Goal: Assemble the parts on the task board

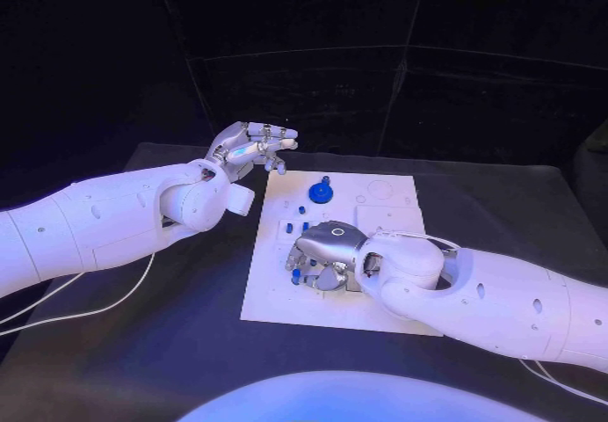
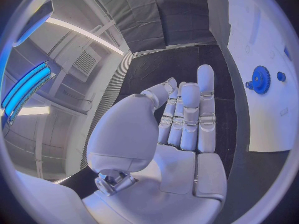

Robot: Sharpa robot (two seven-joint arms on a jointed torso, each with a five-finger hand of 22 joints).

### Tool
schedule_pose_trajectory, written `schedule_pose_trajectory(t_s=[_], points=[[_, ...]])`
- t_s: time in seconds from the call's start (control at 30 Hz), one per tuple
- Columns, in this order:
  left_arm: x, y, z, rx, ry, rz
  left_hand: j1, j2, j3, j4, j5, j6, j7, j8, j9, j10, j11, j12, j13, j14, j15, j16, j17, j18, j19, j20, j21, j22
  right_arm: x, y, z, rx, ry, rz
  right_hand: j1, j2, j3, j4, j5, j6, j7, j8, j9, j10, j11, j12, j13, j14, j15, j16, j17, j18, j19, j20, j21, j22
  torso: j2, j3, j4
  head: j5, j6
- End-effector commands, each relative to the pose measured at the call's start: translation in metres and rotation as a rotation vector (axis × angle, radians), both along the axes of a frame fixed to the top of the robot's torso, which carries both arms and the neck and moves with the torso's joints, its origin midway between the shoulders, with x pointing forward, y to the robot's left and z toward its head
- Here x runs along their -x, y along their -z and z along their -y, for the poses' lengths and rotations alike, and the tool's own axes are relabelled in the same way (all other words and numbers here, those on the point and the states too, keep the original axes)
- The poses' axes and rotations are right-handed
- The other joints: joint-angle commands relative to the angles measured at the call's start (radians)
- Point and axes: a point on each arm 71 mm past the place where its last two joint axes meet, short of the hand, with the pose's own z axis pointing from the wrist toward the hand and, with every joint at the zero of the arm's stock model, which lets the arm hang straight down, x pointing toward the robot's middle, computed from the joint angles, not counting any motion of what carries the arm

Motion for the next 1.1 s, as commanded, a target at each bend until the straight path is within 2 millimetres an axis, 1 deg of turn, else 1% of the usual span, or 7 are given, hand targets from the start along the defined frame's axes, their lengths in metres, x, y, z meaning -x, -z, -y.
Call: schedule_pose_trajectory(t_s=[0.03,0.4,0.6,0.77,0.87,1.0,1.1], points=[[0.000,-0.002,0.001,0.009,0.010,0.002,0.001,0.000,-0.002,-0.003,0.006,-0.005,0.001,0.005,0.000,-0.008,0.002,0.005,0.001,-0.005,0.000,-0.003,-0.001,0.013,-0.006,0.001,-0.007,-0.001,0.000,-0.002,-0.001,-0.024,0.002,0.010,-0.009,0.002,-0.005,-0.001,0.005,-0.006,0.000,-0.002,0.001,-0.005,0.001,-0.004,0.001,0.032,0.001,-0.007,-0.001,0.008,-0.004,0.003,-0.005,-0.001,0.000,0.0005,0.0000,0.000,0.000],[0.000,-0.001,0.000,0.008,0.009,0.001,0.001,0.000,-0.002,-0.003,0.006,-0.005,0.001,0.005,0.000,-0.008,0.002,0.005,0.001,-0.005,0.000,-0.003,-0.001,0.013,-0.006,0.001,-0.007,-0.001,0.000,-0.002,0.000,-0.039,0.004,0.002,-0.014,-0.002,-0.013,0.002,0.006,-0.012,0.000,-0.001,0.002,-0.008,0.001,-0.004,0.001,0.029,0.002,-0.013,-0.011,0.010,-0.007,0.004,-0.011,-0.010,0.001,0.0007,-0.0001,-0.001,-0.001],[0.000,-0.001,0.000,0.008,0.009,0.001,0.001,0.000,-0.002,-0.003,0.006,-0.005,0.001,0.005,0.000,-0.008,0.002,0.005,0.001,-0.005,0.000,-0.003,-0.001,0.013,-0.006,0.001,-0.007,-0.001,-0.003,-0.006,0.005,-0.081,0.032,0.024,-0.013,-0.013,-0.060,-0.001,0.008,-0.069,0.007,0.000,0.002,-0.134,0.021,-0.044,-0.002,0.007,0.016,-0.069,-0.091,0.028,-0.053,0.014,-0.088,-0.120,0.000,0.0005,0.0001,-0.003,0.000],[0.000,-0.001,-0.002,0.007,0.008,-0.001,0.001,0.000,-0.002,-0.003,0.006,-0.005,0.001,0.005,0.000,-0.008,0.002,0.005,0.001,-0.005,0.000,-0.003,-0.001,0.013,-0.006,0.001,-0.007,-0.001,-0.002,-0.009,0.022,-0.126,0.072,0.009,-0.013,-0.012,-0.125,0.004,0.030,-0.098,0.011,0.001,0.004,-0.179,0.027,-0.028,0.003,0.001,0.021,-0.085,-0.116,0.033,-0.063,0.018,-0.113,-0.150,-0.001,0.0004,-0.0018,-0.008,0.003],[0.001,-0.001,-0.003,0.006,0.006,-0.002,0.001,0.000,-0.002,-0.003,0.006,-0.005,0.001,0.005,0.000,-0.008,0.002,0.005,0.001,-0.005,0.000,-0.003,-0.001,0.013,-0.006,0.001,-0.007,-0.001,0.000,-0.015,0.039,-0.187,0.106,0.001,-0.042,-0.011,-0.242,0.044,0.065,-0.106,0.011,0.004,0.006,-0.182,0.022,0.010,0.006,-0.002,0.018,-0.092,-0.129,0.034,-0.063,0.016,-0.124,-0.162,-0.003,-0.0006,-0.0033,-0.017,0.007],[0.001,-0.001,-0.004,0.005,0.004,-0.002,-0.001,0.001,-0.003,-0.002,0.007,-0.007,0.001,0.007,0.000,-0.010,0.003,0.008,0.001,-0.007,0.001,-0.004,-0.005,0.013,-0.006,0.001,-0.007,-0.002,-0.003,-0.029,0.069,-0.292,0.200,-0.048,-0.038,0.003,-0.306,0.067,0.058,-0.087,0.014,0.011,0.009,-0.126,0.015,0.065,0.016,0.003,0.012,-0.088,-0.127,0.033,-0.055,0.013,-0.121,-0.156,-0.003,0.0001,-0.0039,-0.033,0.014],[0.001,-0.001,-0.005,0.004,0.002,-0.003,-0.001,0.001,-0.003,-0.002,0.007,-0.007,0.001,0.007,0.000,-0.010,0.003,0.008,0.001,-0.007,0.001,-0.004,-0.005,0.013,-0.006,0.001,-0.007,-0.002,-0.012,-0.037,0.103,-0.333,0.338,-0.131,-0.015,0.029,-0.317,0.070,0.072,-0.024,0.001,0.041,0.019,0.090,-0.018,0.203,0.076,0.033,-0.009,-0.015,-0.023,0.011,0.002,0.000,-0.029,-0.021,-0.005,-0.0011,-0.0073,-0.049,0.020]])
